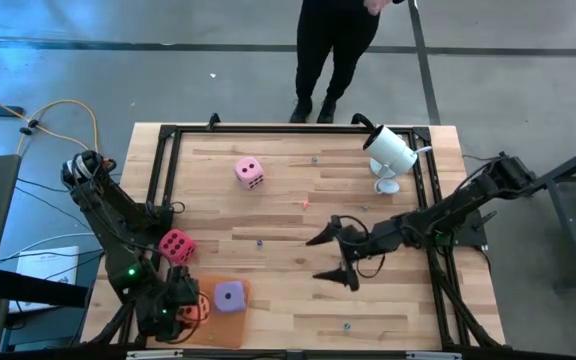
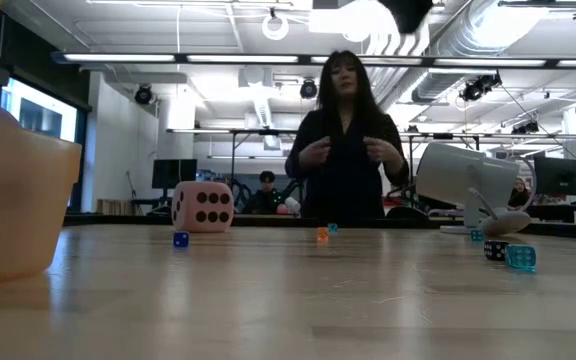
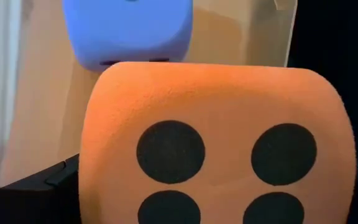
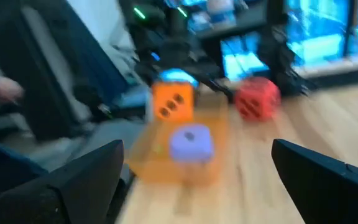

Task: Pick & Place Dice
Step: Put the large orange dice into the orange bin

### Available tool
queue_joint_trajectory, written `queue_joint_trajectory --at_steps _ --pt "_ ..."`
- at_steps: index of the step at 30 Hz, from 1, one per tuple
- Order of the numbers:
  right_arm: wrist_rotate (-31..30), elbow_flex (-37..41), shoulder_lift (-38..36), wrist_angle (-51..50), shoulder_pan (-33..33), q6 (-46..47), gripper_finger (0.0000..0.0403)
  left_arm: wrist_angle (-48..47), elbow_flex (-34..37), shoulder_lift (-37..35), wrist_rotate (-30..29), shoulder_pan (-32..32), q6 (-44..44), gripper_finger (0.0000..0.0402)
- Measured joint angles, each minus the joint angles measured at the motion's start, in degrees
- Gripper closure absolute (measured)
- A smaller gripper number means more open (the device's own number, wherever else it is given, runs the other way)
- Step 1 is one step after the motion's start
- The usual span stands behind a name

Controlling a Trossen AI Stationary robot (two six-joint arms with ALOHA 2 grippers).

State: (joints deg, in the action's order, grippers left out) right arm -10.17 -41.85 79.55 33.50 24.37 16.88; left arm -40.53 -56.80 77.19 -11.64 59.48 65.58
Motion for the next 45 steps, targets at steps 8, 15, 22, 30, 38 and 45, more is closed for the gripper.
queue_joint_trajectory --at_steps 8,15,22,30,38,45 --pt "0.1 -5.3 10.1 8.4 2.3 -11.0 0.0004 0.2 0.0 1.8 -5.7 0.7 1.8 0.0002" --pt "-0.2 -9.7 12.1 -0.6 2.0 -12.4 0.0004 -1.2 0.0 2.6 -2.8 1.1 3.3 0.0002" --pt "-5.4 -9.8 11.2 -0.2 5.3 -17.5 0.0004 -0.1 0.0 2.9 -4.1 1.8 3.1 0.0002" --pt "-11.2 -9.7 11.2 -4.5 7.5 -19.0 0.0004 -0.1 0.0 2.9 -3.6 2.1 2.5 0.0002" --pt "-9.4 -9.7 11.2 -5.9 7.6 -18.2 0.0004 1.8 -0.5 2.9 -0.8 1.8 2.8 0.0002" --pt "-8.9 -9.8 11.2 -1.9 7.0 -19.7 0.0004 -7.5 -3.0 2.8 1.7 2.5 7.1 0.0002"
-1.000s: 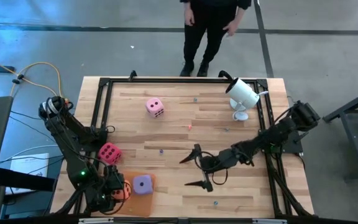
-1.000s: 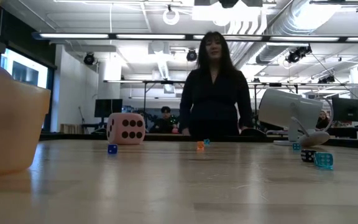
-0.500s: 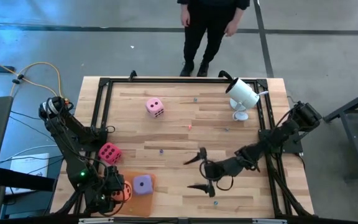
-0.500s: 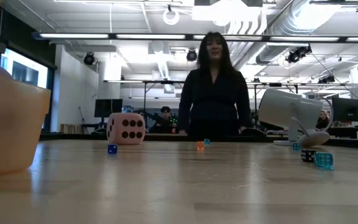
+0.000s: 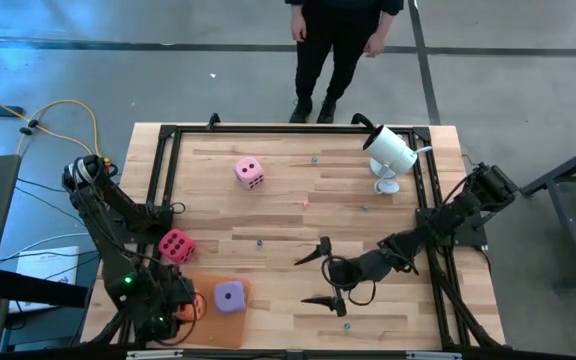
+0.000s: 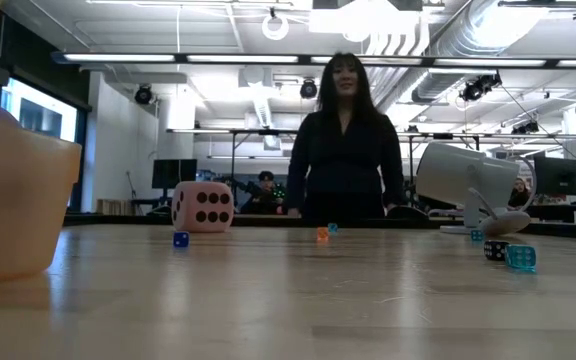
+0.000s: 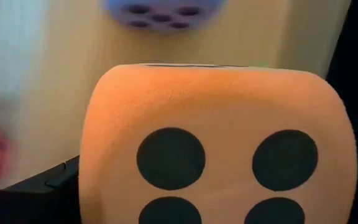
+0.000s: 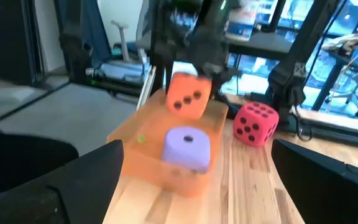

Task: Pick & Place Dice
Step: Put the large orange dice into the orange bin

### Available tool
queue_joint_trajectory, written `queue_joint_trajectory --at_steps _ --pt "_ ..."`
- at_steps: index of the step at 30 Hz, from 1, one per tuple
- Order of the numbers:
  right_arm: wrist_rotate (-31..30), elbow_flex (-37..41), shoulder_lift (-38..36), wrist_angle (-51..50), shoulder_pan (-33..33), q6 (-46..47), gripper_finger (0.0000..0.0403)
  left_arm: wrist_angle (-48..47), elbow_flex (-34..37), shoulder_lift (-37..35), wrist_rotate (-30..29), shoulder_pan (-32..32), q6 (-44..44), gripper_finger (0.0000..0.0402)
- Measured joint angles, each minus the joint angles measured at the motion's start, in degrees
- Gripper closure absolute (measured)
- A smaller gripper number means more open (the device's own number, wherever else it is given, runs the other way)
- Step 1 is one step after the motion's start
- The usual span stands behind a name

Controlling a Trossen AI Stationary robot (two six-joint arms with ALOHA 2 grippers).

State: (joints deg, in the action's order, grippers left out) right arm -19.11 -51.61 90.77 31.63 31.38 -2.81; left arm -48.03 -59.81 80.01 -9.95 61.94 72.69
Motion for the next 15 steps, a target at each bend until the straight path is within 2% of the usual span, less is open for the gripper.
queue_joint_trajectory --at_steps 3,6,8,10,13,15 --pt "0.6 0.0 0.0 -1.5 0.0 0.7 0.0004 1.3 -0.3 0.4 -2.8 -0.2 -2.5 0.0002" --pt "0.9 0.0 0.0 -1.6 0.0 1.7 0.0004 6.9 -0.3 1.3 -3.0 -1.2 -4.8 0.0002" --pt "1.3 0.0 0.0 -1.7 0.0 1.5 0.0004 4.7 -0.3 1.4 -5.6 -0.3 -6.2 0.0002" --pt "1.4 0.0 0.0 -0.7 -0.1 1.4 0.0004 2.9 -0.2 1.5 -4.4 -0.4 -2.4 0.0002" --pt "3.8 -0.2 1.2 2.6 -0.7 1.0 0.0004 6.4 -1.6 1.5 -1.1 -1.1 0.2 0.0002" --pt "6.8 -0.1 2.4 3.0 -0.9 -0.3 0.0004 8.1 -2.1 1.8 -5.4 0.3 -4.4 0.0002"
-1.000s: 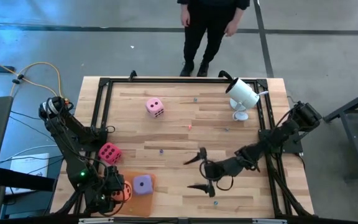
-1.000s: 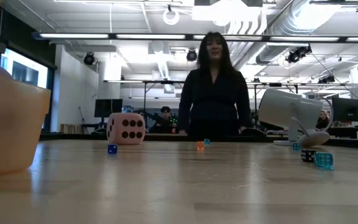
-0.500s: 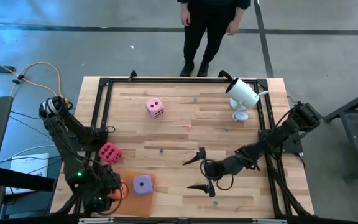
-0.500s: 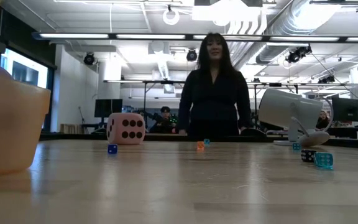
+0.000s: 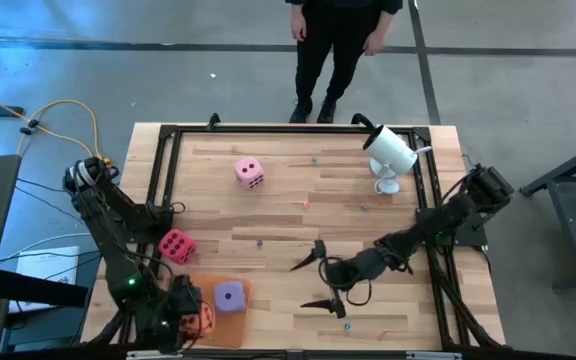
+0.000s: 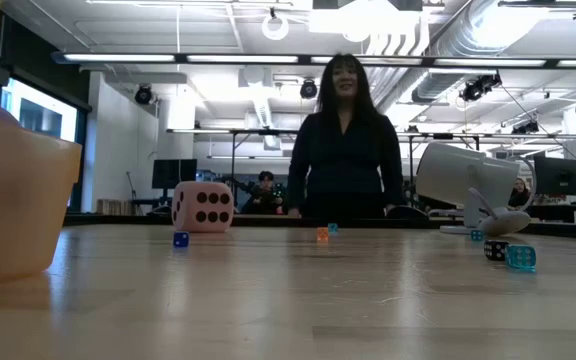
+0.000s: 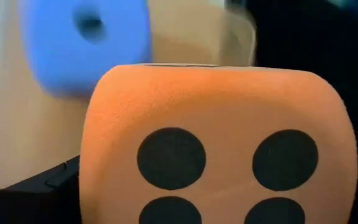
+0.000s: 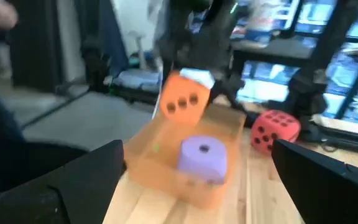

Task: Pick & Place Dice
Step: Put the large orange dice into the orange bin

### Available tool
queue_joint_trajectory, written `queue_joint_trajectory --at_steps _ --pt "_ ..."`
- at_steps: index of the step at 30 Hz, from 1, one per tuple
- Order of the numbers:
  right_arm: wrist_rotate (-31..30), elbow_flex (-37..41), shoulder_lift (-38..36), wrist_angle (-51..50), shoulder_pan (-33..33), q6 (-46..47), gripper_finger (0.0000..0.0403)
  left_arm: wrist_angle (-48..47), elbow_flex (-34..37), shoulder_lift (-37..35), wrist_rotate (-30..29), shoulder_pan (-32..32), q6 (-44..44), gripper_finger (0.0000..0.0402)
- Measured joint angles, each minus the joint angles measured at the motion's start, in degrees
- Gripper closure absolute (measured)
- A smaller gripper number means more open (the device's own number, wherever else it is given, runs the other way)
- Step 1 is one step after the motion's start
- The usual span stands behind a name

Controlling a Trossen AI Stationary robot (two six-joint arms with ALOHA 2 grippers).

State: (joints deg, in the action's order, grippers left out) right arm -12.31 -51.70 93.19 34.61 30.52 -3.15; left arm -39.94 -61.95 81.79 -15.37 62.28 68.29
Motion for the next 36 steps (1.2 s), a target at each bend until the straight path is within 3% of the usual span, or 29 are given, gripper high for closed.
queue_joint_trajectory --at_steps 1,4,7,15,23,30,36 --pt "1.6 0.1 0.6 0.3 -0.2 -0.5 0.0004 -1.7 0.1 0.4 -2.4 0.7 1.4 0.0002" --pt "3.1 0.1 1.4 1.8 -0.6 -0.7 0.0004 -2.4 0.6 1.1 4.8 0.3 6.8 0.0002" --pt "3.2 0.1 1.4 1.8 -1.1 0.0 0.0004 -2.9 0.3 1.0 -1.3 0.7 2.7 0.0002" --pt "3.4 -1.4 1.8 7.7 -1.8 -0.1 0.0004 -3.2 0.4 1.8 -1.0 -1.2 1.8 0.0002" --pt "0.2 -14.5 13.2 5.4 -4.0 0.0 0.0004 -3.1 -1.4 1.6 -0.1 -3.5 1.2 0.0002" --pt "1.7 -24.5 20.0 2.7 -4.7 -0.2 0.0004 0.8 -3.7 1.6 -6.3 -6.6 -8.1 0.0002" --pt "7.4 -33.5 25.3 -0.9 -5.9 1.1 0.0004 1.3 -3.7 1.6 -0.8 -9.7 -8.4 0.0002"
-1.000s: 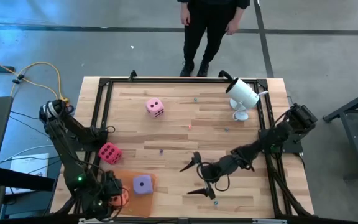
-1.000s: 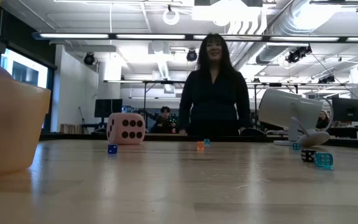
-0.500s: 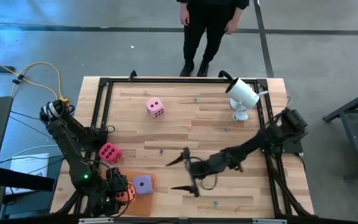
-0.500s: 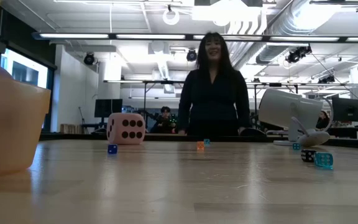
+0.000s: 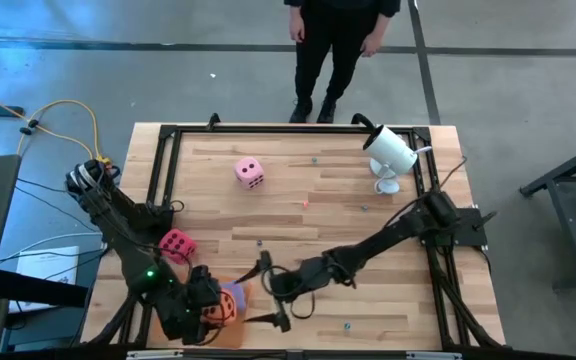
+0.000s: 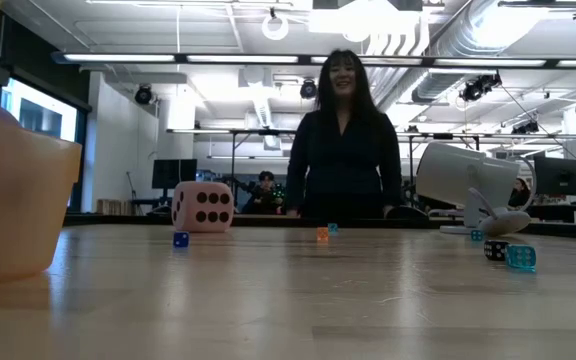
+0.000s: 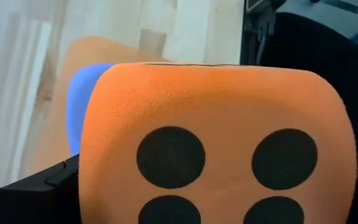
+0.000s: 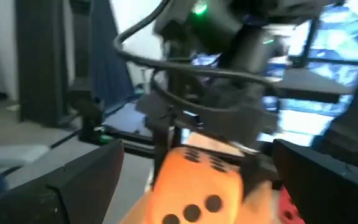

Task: Pick & Place Dice
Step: Put the large orange dice into the orange bin

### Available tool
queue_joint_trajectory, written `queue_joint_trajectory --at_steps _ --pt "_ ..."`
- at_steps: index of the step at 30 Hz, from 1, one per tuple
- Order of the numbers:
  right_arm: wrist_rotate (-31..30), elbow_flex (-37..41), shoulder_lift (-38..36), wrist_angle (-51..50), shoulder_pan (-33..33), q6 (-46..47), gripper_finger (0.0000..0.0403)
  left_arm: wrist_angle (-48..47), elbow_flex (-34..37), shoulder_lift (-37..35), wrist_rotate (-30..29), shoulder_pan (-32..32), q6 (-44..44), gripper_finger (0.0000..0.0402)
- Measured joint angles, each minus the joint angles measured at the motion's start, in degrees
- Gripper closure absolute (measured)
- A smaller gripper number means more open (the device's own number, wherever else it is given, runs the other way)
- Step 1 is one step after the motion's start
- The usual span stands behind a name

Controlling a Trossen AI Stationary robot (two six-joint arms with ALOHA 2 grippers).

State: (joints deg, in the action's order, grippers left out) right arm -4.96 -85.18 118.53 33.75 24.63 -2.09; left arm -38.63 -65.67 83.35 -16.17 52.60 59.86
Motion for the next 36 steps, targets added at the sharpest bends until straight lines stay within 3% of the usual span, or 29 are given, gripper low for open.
queue_joint_trajectory --at_steps 6,10,17,24,36 --pt "6.5 -11.8 6.5 -15.5 -0.8 3.3 0.0004 -0.1 0.0 0.0 0.3 1.8 2.6 0.0002" --pt "10.4 -16.2 8.6 -17.8 -1.0 3.9 0.0004 -0.1 0.0 0.0 -0.5 2.4 3.5 0.0002" --pt "11.4 -19.6 9.8 -17.7 -1.4 3.1 0.0004 -1.3 0.0 -1.2 -0.7 1.7 3.6 0.0002" --pt "13.2 -28.0 14.5 -26.8 -2.6 3.6 0.0004 -1.4 0.1 -2.6 -2.3 0.2 1.6 0.0002" --pt "15.9 -28.9 15.0 -30.0 -3.0 5.3 0.0004 -1.9 0.1 -2.4 -1.2 1.5 4.1 0.0002"
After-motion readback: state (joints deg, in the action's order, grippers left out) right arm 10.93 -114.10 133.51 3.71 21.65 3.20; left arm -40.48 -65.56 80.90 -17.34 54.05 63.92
